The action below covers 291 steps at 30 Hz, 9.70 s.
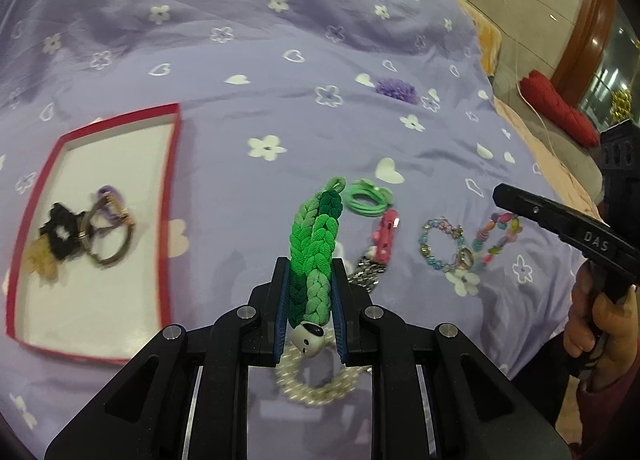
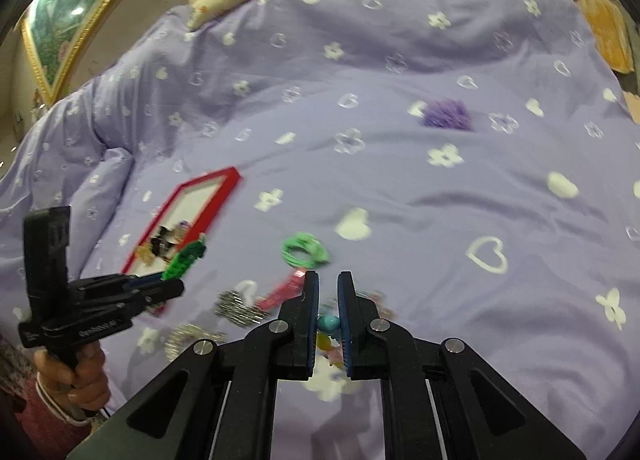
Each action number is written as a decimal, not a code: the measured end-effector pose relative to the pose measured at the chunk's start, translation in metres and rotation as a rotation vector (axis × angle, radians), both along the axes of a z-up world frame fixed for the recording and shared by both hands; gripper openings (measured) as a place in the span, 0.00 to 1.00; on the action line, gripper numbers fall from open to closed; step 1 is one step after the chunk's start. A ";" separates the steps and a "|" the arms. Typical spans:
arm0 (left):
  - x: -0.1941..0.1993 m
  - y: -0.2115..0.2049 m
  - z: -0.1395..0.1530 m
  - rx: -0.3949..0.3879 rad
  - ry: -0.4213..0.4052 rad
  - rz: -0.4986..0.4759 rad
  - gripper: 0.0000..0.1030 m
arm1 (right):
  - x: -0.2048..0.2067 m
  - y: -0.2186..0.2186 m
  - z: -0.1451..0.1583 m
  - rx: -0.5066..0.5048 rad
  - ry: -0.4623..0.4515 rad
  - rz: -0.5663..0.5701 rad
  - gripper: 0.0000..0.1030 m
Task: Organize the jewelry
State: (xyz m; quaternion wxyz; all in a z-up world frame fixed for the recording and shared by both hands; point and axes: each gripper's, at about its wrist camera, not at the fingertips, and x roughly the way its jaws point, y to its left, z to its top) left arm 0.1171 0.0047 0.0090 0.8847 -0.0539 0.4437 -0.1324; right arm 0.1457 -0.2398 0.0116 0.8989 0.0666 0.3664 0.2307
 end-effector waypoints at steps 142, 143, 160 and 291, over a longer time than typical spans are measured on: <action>0.003 -0.010 -0.004 0.033 0.044 0.021 0.59 | -0.003 -0.014 -0.034 -0.093 0.054 -0.042 0.48; 0.006 -0.016 -0.005 0.036 0.045 0.003 0.59 | 0.000 -0.013 -0.037 -0.107 0.063 -0.036 0.48; 0.057 -0.098 -0.051 0.130 0.117 -0.199 0.54 | 0.039 -0.003 -0.075 -0.274 0.125 0.023 0.13; -0.022 0.199 -0.038 0.009 0.099 0.453 0.54 | 0.024 0.239 -0.034 -0.040 0.078 0.415 0.40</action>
